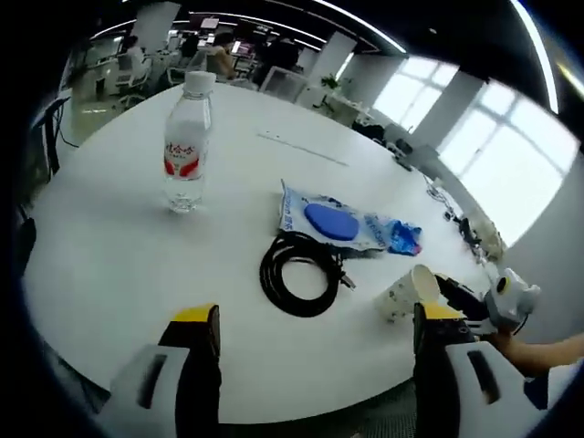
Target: Arrange the tabletop items into an orderly group along one side of the table until the central work area is clear of visible clutter.
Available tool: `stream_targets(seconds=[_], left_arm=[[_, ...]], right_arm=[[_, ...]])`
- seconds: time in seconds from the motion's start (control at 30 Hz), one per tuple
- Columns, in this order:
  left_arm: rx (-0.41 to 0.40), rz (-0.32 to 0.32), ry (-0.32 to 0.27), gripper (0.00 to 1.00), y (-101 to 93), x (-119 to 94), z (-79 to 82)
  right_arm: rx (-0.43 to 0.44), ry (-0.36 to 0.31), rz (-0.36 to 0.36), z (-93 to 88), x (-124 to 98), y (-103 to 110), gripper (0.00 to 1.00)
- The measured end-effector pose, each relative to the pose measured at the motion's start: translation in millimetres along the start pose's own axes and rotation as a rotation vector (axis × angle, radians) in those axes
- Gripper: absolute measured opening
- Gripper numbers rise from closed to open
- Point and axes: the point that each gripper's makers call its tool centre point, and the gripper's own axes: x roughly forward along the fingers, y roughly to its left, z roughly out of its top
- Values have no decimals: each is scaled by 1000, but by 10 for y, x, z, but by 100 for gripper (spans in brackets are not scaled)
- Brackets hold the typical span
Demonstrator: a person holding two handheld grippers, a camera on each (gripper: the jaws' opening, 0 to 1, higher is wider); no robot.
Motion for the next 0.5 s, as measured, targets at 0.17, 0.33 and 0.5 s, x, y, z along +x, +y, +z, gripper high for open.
stream_targets(seconds=[0.17,0.33,0.5], left_arm=[[-46,-34,15,83,-75,-35,-188],[-125,-29,0,81,-2,-60,-248],[-117,-10,-14,80,59,-84,-238]], right_arm=[[-79,-17,56,101,83,75,68],[-104,11,56,100,142,69,49],[-72,2,58,122,159,54,44]])
